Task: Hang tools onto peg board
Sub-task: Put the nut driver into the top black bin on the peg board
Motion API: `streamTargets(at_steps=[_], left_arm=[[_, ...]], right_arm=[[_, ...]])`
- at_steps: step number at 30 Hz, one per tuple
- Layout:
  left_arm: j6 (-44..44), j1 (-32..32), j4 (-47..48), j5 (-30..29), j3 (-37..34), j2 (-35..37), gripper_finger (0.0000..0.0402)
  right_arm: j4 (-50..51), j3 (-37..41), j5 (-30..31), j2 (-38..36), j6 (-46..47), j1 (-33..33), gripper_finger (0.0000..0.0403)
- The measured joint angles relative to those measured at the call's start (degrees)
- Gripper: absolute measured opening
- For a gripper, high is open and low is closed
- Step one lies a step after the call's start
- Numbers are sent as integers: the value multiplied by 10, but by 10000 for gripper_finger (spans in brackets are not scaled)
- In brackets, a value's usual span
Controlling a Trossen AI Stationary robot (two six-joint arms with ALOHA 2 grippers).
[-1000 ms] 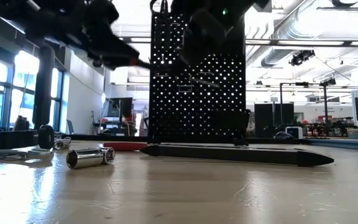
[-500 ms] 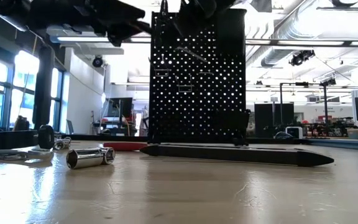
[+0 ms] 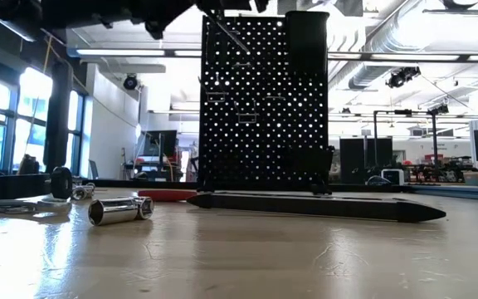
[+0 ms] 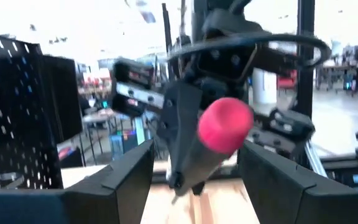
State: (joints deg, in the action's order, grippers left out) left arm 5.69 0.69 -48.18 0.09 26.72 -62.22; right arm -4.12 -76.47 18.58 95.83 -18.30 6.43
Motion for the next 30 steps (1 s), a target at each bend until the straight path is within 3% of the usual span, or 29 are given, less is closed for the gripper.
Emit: streamTargets(at_steps=[7, 21, 30], left_arm=[[5, 0, -57, -3, 0, 0, 189], [26, 1, -84, 28, 0, 0, 41], [25, 1, -70, 39, -1, 0, 41]], right_arm=[[-27, 0, 9, 0, -13, 1, 2], [-43, 0, 12, 0, -8, 1, 8], [-18, 0, 7, 0, 8, 1, 57]])
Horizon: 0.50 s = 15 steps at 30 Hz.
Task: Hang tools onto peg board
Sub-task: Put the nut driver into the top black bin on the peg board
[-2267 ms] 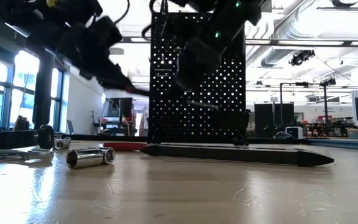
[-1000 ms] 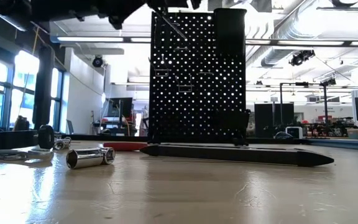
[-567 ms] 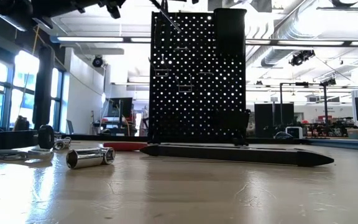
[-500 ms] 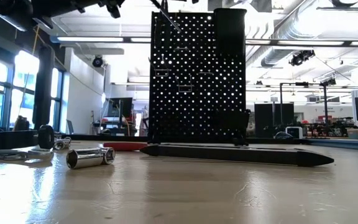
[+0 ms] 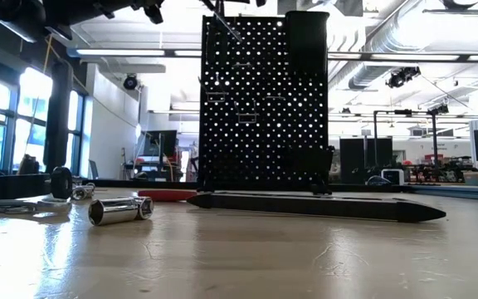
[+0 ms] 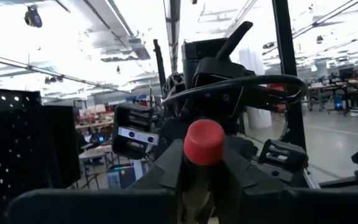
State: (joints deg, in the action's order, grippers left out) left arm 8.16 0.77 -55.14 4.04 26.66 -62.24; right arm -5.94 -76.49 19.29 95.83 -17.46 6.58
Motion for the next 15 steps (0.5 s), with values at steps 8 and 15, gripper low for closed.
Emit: streamTargets(at_steps=[8, 15], left_arm=[[21, 0, 129, 1, 54, 0, 41], [39, 0, 222, 2, 100, -6, 41]], right_arm=[[10, 0, 2, 0, 34, -8, 123], [19, 0, -8, 0, 52, -14, 127]])
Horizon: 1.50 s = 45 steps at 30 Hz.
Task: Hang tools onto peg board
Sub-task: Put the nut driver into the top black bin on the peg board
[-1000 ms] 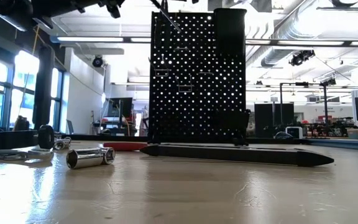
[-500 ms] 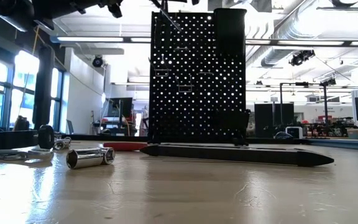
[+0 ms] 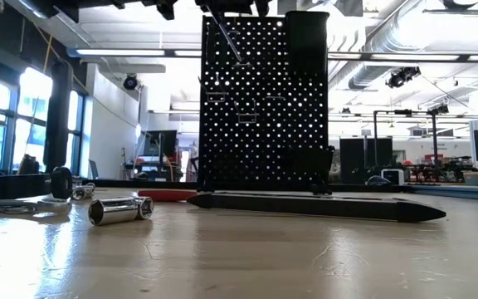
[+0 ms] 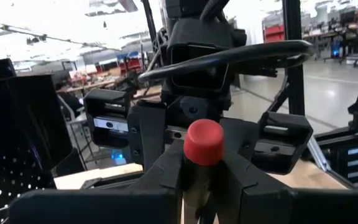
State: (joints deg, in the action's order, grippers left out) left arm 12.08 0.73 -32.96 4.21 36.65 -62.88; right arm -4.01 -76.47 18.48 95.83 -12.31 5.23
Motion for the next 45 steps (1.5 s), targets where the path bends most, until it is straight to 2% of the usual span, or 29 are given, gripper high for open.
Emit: streamTargets(at_steps=[4, 13, 24, 35, 40, 45], left_arm=[[2, 0, 20, 1, 17, -13, 41], [4, 0, 23, 18, 41, -51, 41], [9, 0, 39, 16, 48, -53, 42], [12, -1, 67, -1, 48, -17, 199], [37, -2, 100, -28, 48, 35, 232], [45, -1, 141, -47, 48, 91, 239]], right_arm=[[9, 0, -1, 1, 5, -1, 111], [15, 0, -28, 2, -3, -1, 34], [25, 0, -24, 2, 2, -4, 22], [46, 0, 21, -15, -5, -5, 21], [70, 0, 67, -47, -5, -6, 21], [75, 0, 94, -88, -27, -6, 21]])
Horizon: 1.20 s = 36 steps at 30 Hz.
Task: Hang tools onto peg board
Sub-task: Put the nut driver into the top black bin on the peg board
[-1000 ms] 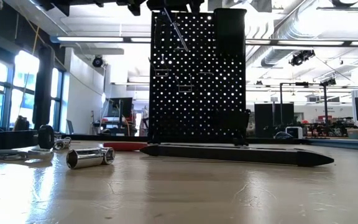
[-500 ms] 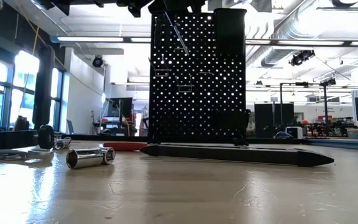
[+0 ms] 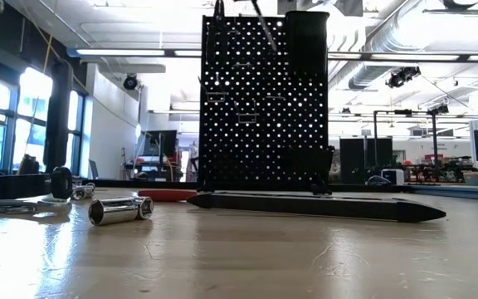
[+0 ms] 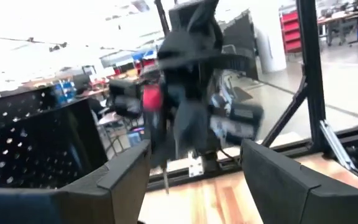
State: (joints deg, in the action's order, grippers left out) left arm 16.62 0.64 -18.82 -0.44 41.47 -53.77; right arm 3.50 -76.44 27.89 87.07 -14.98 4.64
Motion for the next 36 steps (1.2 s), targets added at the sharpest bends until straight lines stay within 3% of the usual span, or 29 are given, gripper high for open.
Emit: streamTargets(at_steps=[9, 15, 25, 36], left_arm=[[-30, 0, 113, -1, -8, 13, 240], [-60, 0, 112, -1, -33, 3, 240], [-73, 0, 78, -2, -53, -3, 240], [-85, 0, 82, -2, -53, -10, 240]], right_arm=[[-51, 0, 59, -81, -92, -22, 21], [-86, 0, 87, -139, -163, -44, 21], [-126, -1, -6, -164, -137, -144, 21], [-128, 0, -64, -159, -83, -265, 21]])
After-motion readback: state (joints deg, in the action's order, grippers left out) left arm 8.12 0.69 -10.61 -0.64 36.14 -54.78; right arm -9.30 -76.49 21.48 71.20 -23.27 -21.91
